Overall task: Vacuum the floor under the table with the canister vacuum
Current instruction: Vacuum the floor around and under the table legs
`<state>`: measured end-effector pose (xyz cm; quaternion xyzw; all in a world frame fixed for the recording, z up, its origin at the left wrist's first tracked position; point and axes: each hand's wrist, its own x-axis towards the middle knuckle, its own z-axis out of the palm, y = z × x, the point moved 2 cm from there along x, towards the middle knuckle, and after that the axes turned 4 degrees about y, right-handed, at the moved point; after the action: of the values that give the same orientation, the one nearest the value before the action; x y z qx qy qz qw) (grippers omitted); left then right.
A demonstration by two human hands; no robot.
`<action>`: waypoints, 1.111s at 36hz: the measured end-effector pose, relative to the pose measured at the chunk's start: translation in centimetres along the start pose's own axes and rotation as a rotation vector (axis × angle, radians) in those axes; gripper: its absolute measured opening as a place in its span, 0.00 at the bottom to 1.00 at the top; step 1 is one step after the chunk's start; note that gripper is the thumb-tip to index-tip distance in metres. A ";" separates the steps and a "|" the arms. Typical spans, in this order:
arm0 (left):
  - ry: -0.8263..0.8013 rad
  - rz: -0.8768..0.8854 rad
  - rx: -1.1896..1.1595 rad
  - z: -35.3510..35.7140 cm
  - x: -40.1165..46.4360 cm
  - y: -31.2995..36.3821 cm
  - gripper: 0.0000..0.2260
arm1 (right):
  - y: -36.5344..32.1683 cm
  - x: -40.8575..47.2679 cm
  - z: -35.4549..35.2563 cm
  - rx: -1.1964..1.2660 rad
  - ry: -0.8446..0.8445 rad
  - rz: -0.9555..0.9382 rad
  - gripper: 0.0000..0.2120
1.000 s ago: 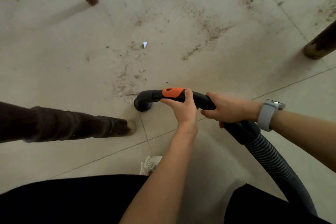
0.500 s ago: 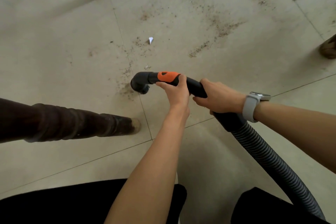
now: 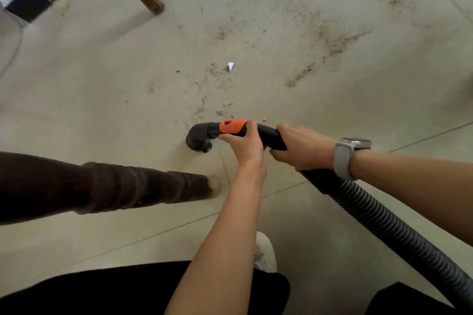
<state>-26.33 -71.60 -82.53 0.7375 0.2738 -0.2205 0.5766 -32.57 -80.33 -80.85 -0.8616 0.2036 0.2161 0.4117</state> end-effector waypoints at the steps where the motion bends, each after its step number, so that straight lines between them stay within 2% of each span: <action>1: -0.011 0.002 -0.013 0.0 0.5 0.6 0.34 | -0.4 0.4 -0.1 -0.015 0.035 -0.003 0.11; 8: -0.083 0.028 -0.018 0.4 1.7 3.5 0.28 | -2.0 1.9 -0.6 -0.040 0.172 0.019 0.11; 12: -0.081 0.030 -0.009 0.6 1.8 3.2 0.30 | -2.0 2.1 -0.9 0.029 0.105 0.032 0.15; 21: 0.020 0.034 0.002 -0.7 2.9 1.8 0.33 | -2.7 2.3 0.4 0.122 0.033 -0.026 0.09; 26: 0.178 0.125 0.024 -2.1 3.4 1.6 0.30 | -4.1 3.0 2.1 0.048 0.034 -0.058 0.11; 29: 0.227 0.118 0.035 -3.0 3.7 1.5 0.29 | -4.9 3.5 2.6 0.043 -0.003 -0.083 0.11; 34: 0.277 0.094 0.032 -4.7 4.0 1.2 0.26 | -5.9 3.7 3.5 0.100 -0.086 -0.104 0.09; 37: 0.285 0.079 0.041 -5.1 4.3 1.3 0.22 | -5.8 3.5 3.6 0.170 -0.098 -0.111 0.09; 40: 0.267 0.068 0.049 -5.2 5.0 1.7 0.22 | -4.7 3.0 3.5 0.220 -0.149 -0.064 0.14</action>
<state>-21.42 -66.12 -83.25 0.7831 0.3174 -0.1071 0.5239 -28.36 -75.35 -81.52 -0.7988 0.1671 0.2426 0.5246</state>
